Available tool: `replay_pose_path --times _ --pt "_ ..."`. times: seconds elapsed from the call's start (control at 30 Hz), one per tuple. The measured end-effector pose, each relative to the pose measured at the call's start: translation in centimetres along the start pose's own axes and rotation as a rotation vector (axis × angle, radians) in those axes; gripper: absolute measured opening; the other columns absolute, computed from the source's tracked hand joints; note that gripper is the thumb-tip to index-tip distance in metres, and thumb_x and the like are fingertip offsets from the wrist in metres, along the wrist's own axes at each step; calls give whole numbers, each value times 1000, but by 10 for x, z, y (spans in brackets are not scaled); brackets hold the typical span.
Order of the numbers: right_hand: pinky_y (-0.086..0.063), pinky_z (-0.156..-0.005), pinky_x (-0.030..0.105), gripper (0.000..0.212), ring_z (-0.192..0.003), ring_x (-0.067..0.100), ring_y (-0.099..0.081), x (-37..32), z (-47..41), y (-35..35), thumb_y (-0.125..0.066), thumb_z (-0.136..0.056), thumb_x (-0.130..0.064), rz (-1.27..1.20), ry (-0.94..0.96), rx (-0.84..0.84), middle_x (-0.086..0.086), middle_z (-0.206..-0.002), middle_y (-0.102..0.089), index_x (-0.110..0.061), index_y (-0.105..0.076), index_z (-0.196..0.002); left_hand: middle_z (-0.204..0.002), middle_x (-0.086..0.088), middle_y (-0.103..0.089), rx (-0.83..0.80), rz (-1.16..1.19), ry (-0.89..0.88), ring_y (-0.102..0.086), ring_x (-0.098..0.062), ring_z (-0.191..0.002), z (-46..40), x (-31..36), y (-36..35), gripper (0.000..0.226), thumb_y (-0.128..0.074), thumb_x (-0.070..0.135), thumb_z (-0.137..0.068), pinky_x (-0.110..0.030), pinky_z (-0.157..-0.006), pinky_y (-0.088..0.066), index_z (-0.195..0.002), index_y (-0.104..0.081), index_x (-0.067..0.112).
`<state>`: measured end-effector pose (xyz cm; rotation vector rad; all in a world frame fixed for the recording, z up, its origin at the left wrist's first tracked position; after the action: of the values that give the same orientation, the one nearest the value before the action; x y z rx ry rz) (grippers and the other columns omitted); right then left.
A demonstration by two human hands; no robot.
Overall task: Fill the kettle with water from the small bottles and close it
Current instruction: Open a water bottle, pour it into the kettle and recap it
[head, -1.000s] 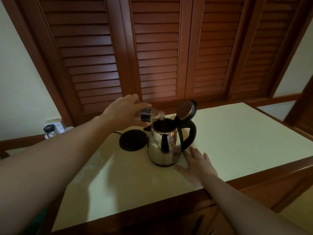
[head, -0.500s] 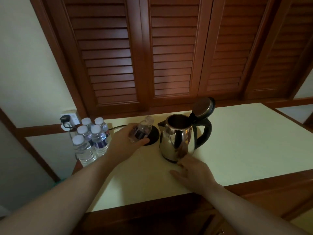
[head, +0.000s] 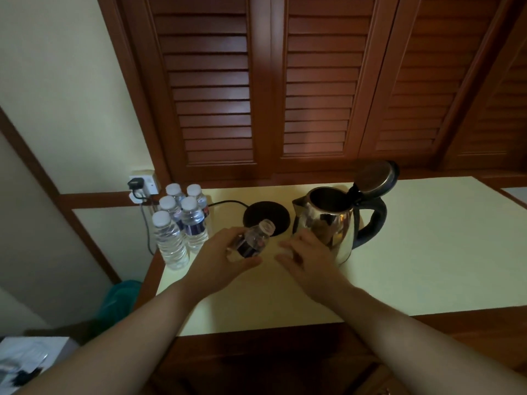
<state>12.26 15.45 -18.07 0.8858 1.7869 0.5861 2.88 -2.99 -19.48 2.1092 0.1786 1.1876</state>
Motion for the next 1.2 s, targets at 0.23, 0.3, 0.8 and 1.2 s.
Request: replay_pose_path --times 0.23,0.3,0.8,1.2 --pt "-49 -85 10 37 -108 2 -60 -21 -26 17 -68 -100 -31 -190 19 118 -4 -117 -61 -12 -67 -132 -104 14 -58 -37 -73 -71 -57 1 -94 4 -4 6 63 -82 53 -78 -10 -76 -39 -135 -57 43" --pt "-50 -84 9 35 -105 1 -61 -18 -26 14 -73 -98 -28 -211 23 103 -5 -113 -62 -12 -69 -129 -103 14 -55 -57 -87 -84 -55 0 -93 5 -7 6 65 -84 48 -79 -11 -76 -39 -138 -57 40" --pt "-49 -83 7 32 -100 -10 -65 -3 -26 12 -79 -92 -25 -339 -86 -179 -19 -106 -71 -26 -75 -123 -102 15 -53 -171 -147 -193 -57 -7 -92 -1 -1 10 67 -76 69 -72 -26 -79 -49 -133 -52 58" --pt "-57 -69 26 20 -86 12 -65 2 -26 2 -66 -101 -39 -256 -128 -144 -3 -95 -67 -21 -67 -110 -102 14 -51 -94 -168 -214 -54 -5 -91 -3 6 5 68 -84 58 -74 -19 -76 -44 -135 -61 39"
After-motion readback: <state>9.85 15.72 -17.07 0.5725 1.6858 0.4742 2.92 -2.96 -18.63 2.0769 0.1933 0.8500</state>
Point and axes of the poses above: each hand's wrist, its own z-axis away from the middle knuckle, its own y-axis out of the back of the hand, x = y × z, the point moved 8 cm from there along -z, towards the middle knuckle
